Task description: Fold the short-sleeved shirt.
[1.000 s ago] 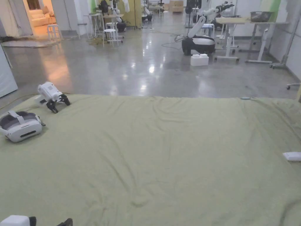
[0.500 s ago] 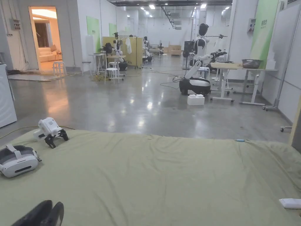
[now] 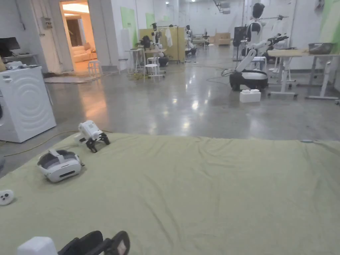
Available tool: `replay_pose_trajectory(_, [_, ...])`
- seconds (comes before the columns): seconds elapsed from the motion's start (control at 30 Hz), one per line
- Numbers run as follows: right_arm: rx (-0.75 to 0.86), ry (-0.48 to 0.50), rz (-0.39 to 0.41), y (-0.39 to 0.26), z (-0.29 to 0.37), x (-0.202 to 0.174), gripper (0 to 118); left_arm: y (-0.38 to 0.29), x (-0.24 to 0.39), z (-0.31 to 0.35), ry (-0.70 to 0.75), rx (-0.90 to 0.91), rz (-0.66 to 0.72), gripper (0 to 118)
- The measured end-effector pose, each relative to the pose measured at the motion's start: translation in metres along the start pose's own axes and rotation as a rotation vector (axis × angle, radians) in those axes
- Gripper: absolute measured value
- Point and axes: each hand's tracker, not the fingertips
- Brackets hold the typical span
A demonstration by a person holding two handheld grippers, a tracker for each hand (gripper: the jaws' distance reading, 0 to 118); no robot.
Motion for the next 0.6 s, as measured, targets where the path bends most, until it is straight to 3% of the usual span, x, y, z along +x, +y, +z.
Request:
replay_pose_trajectory(0.03, [-0.015,0.001,-0.006,-0.004,-0.001,0.0,0,-0.007,-0.027,-0.012,0.002,-0.058,0.101,103])
replay_pose_trajectory(0.07, [-0.036,0.003,-0.015,-0.008,-0.001,0.001,0,-0.02,-0.054,-0.024,0.015,-0.1,0.158,106])
replay_pose_trajectory(0.13, [-0.079,0.013,-0.032,-0.015,-0.003,0.003,0,-0.045,-0.099,-0.043,0.042,-0.173,0.249,99])
replay_pose_trajectory(0.37, [-0.173,0.009,-0.083,-0.034,-0.01,0.007,0,-0.116,-0.197,-0.089,0.124,-0.283,0.544,99])
replay_pose_trajectory(0.5, [-0.202,-0.013,-0.085,-0.039,-0.009,0.01,0,-0.141,-0.209,-0.096,0.191,-0.309,0.605,98])
replay_pose_trajectory(0.6, [-0.213,-0.022,-0.095,-0.042,-0.007,0.014,0,-0.16,-0.206,-0.093,0.108,-0.272,0.67,95])
